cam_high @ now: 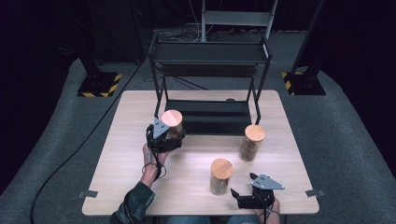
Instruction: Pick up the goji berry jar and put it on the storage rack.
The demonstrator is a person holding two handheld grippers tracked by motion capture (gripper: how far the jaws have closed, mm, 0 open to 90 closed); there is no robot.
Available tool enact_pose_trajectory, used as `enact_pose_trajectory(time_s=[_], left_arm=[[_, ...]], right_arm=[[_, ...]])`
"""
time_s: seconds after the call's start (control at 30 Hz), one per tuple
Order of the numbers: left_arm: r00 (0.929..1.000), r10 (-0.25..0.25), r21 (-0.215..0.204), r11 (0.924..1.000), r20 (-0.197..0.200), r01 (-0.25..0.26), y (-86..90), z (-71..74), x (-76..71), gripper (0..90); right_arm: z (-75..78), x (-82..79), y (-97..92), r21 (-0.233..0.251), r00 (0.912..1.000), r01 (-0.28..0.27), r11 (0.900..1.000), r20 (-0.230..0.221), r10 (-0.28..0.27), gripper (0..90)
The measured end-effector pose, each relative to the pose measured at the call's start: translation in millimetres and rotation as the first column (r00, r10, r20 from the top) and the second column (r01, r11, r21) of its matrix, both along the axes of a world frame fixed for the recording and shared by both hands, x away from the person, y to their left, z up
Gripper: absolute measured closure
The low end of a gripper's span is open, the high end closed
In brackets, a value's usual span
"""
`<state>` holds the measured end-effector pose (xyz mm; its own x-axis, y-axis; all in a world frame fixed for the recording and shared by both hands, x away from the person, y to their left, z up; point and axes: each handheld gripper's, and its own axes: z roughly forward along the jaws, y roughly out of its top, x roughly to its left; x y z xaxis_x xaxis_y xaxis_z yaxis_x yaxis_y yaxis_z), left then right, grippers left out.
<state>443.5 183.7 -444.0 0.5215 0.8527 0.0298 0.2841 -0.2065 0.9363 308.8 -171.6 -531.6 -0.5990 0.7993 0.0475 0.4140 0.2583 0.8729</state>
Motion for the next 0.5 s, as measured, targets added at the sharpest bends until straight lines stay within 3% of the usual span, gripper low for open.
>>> enact_pose_trajectory(time_s=[0.5], left_arm=[[0.9999,-0.015,0.004,0.9999,-0.001,0.015,-7.1,2.8,6.6,24.4]], right_arm=[[0.0,-0.1,0.1,-0.001,1.0000,-0.001,1.0000,0.000,0.001,1.0]])
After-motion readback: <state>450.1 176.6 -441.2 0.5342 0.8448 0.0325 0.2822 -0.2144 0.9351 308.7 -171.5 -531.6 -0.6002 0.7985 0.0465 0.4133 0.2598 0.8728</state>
